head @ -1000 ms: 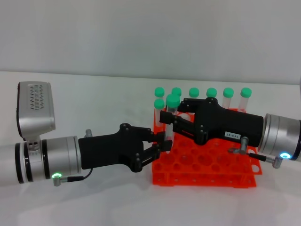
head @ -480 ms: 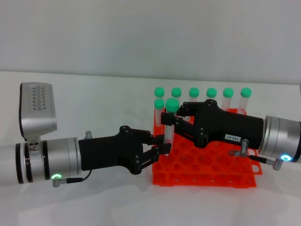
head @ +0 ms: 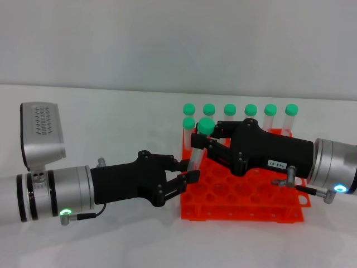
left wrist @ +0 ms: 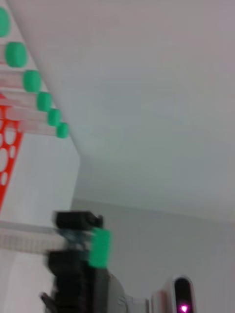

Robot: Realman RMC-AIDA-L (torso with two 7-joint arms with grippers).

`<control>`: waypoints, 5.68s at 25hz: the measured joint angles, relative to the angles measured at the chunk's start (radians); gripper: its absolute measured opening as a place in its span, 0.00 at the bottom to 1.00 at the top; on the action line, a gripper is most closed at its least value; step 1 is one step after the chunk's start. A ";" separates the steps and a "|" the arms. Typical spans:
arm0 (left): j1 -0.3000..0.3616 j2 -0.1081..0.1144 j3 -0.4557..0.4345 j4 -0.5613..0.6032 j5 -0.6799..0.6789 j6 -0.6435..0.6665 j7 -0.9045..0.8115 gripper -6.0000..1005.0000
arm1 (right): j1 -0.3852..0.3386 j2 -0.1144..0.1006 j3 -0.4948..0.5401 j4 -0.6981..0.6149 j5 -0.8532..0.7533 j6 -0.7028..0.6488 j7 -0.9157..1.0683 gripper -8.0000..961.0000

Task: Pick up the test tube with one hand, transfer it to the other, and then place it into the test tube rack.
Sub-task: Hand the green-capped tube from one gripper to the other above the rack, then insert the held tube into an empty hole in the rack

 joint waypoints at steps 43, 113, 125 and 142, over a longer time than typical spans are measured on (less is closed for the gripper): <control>0.351 -0.016 -0.002 -0.685 -0.984 0.317 0.911 0.88 | 0.071 0.013 -0.200 -0.056 0.298 0.455 -0.208 0.21; 0.338 -0.012 -0.002 -0.696 -1.040 0.344 0.889 0.88 | 0.067 0.013 -0.484 -0.060 0.515 0.680 -0.306 0.26; 0.346 -0.011 -0.002 -0.695 -1.037 0.344 0.887 0.88 | 0.067 0.012 -0.523 -0.062 0.557 0.692 -0.300 0.28; 0.347 -0.010 -0.002 -0.692 -1.041 0.344 0.887 0.88 | 0.067 0.013 -0.546 -0.072 0.614 0.740 -0.297 0.30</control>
